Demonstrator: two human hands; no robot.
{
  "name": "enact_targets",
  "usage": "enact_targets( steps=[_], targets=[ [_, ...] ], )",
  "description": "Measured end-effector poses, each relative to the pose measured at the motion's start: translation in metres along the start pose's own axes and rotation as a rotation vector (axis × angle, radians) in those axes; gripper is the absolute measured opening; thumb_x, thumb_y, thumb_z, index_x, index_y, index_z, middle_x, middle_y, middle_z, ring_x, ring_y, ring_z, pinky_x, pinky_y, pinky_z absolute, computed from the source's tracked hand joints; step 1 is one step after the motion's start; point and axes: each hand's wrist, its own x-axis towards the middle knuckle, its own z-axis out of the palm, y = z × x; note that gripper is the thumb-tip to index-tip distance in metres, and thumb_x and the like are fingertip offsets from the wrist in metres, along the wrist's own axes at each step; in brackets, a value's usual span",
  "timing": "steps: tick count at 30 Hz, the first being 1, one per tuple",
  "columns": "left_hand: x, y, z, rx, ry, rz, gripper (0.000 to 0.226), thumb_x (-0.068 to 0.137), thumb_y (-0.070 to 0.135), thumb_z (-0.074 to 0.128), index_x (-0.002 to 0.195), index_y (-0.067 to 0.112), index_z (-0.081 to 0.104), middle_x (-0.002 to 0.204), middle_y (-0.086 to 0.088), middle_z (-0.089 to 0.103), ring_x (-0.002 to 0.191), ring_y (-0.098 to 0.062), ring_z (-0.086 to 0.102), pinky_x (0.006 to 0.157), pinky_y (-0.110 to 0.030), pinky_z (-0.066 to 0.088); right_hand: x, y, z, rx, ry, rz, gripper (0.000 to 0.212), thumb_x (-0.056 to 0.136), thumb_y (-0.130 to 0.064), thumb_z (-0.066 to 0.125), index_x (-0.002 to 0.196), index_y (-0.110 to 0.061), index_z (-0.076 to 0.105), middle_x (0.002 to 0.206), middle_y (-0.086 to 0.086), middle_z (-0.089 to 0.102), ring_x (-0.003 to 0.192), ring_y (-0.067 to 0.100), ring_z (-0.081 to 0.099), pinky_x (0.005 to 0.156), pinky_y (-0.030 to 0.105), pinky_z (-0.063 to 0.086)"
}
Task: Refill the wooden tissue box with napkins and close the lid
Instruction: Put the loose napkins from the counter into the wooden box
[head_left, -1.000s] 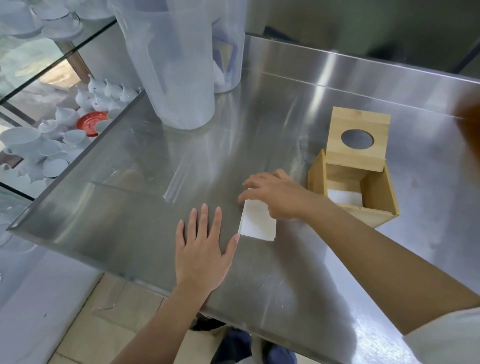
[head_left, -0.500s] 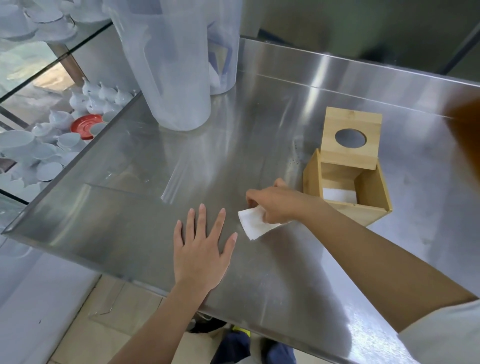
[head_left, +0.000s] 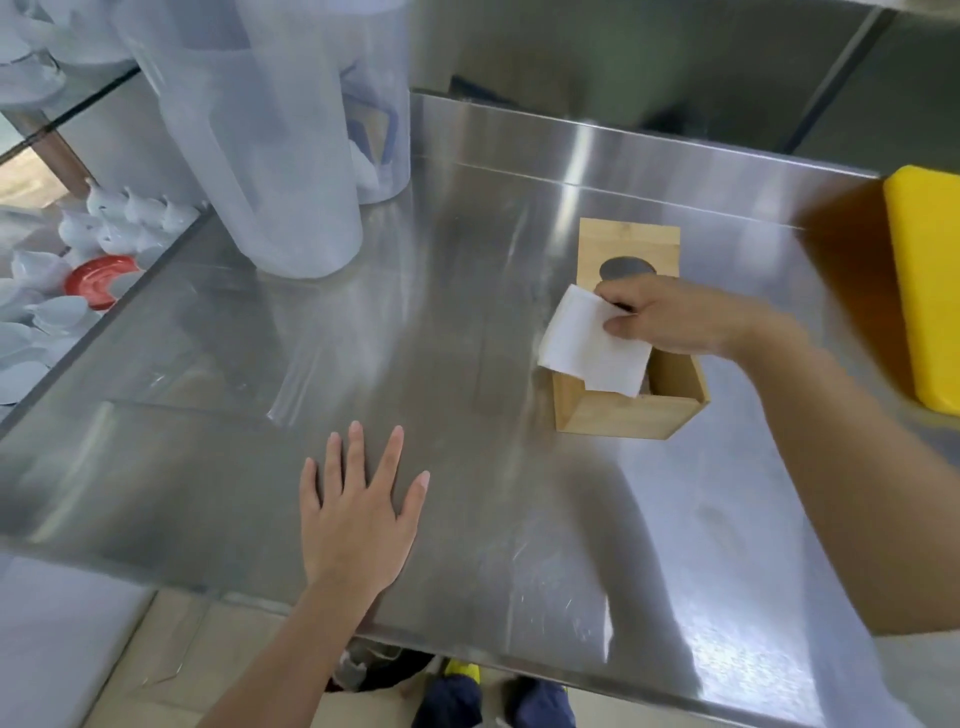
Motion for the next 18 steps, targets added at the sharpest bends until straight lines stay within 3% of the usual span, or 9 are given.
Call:
enact_targets(
  steps=[2,4,6,9,13,15,18],
  targets=[
    [0.0,0.0,-0.001,0.0,0.0,0.004,0.067,0.089,0.062,0.01,0.142,0.029,0.034,0.147,-0.014,0.039,0.137,-0.033,0.03,0.109,-0.049,0.018,0.0,0.011,-0.003,-0.082,-0.062,0.076,0.016,0.095,-0.006,0.04,0.087,-0.005,0.053,0.087,0.008,0.053,0.086,0.027,0.049,0.07,0.031,0.036],
    [0.0,-0.001,-0.002,0.0,-0.002,0.011,0.071,0.088,0.062,0.003,0.142,0.029,0.034,0.147,-0.015,0.038,0.137,-0.033,0.03,0.11,-0.049,0.017,0.003,0.02,-0.001,-0.193,-0.082,0.143,0.032,0.095,-0.004,0.037,0.066,-0.016,0.041,0.072,0.0,0.043,0.072,0.019,0.042,0.059,0.025,0.03],
    [0.0,-0.001,-0.001,-0.001,0.001,0.013,0.071,0.088,0.063,0.001,0.144,0.029,0.03,0.149,-0.014,0.036,0.139,-0.032,0.027,0.111,-0.049,0.016,0.007,0.025,0.005,-0.296,-0.074,0.183,0.04,0.095,-0.003,0.035,0.06,-0.021,0.032,0.067,-0.003,0.038,0.064,0.014,0.037,0.054,0.021,0.026],
    [0.0,-0.001,-0.001,0.006,-0.001,0.015,0.068,0.088,0.061,0.005,0.145,0.03,0.024,0.151,-0.013,0.031,0.141,-0.031,0.022,0.113,-0.048,0.015,0.01,0.03,0.016,-0.37,-0.035,0.155,0.038,0.093,0.002,0.036,0.062,-0.02,0.036,0.072,-0.002,0.04,0.077,0.021,0.042,0.055,0.02,0.028],
    [-0.002,-0.001,-0.001,0.006,0.0,0.007,0.068,0.088,0.061,0.006,0.145,0.03,0.025,0.151,-0.013,0.032,0.14,-0.031,0.023,0.112,-0.048,0.015,0.018,0.035,0.031,-0.416,-0.007,0.112,0.019,0.093,0.002,0.039,0.085,-0.014,0.044,0.091,0.006,0.051,0.083,0.023,0.046,0.06,0.025,0.032],
    [-0.001,-0.001,-0.002,0.003,-0.003,0.002,0.07,0.088,0.062,0.002,0.145,0.03,0.027,0.15,-0.013,0.033,0.14,-0.031,0.025,0.112,-0.048,0.016,0.022,0.037,0.034,-0.406,-0.008,0.105,0.018,0.093,0.002,0.038,0.085,-0.014,0.044,0.089,0.005,0.053,0.082,0.023,0.046,0.064,0.026,0.034],
    [-0.001,-0.001,-0.002,0.005,-0.02,0.001,0.07,0.088,0.062,0.001,0.144,0.03,0.028,0.15,-0.013,0.034,0.139,-0.031,0.026,0.111,-0.049,0.017,0.023,0.039,0.033,-0.336,-0.103,0.151,0.022,0.093,0.0,0.036,0.081,-0.013,0.05,0.079,0.0,0.049,0.082,0.023,0.045,0.057,0.021,0.031]
  ],
)
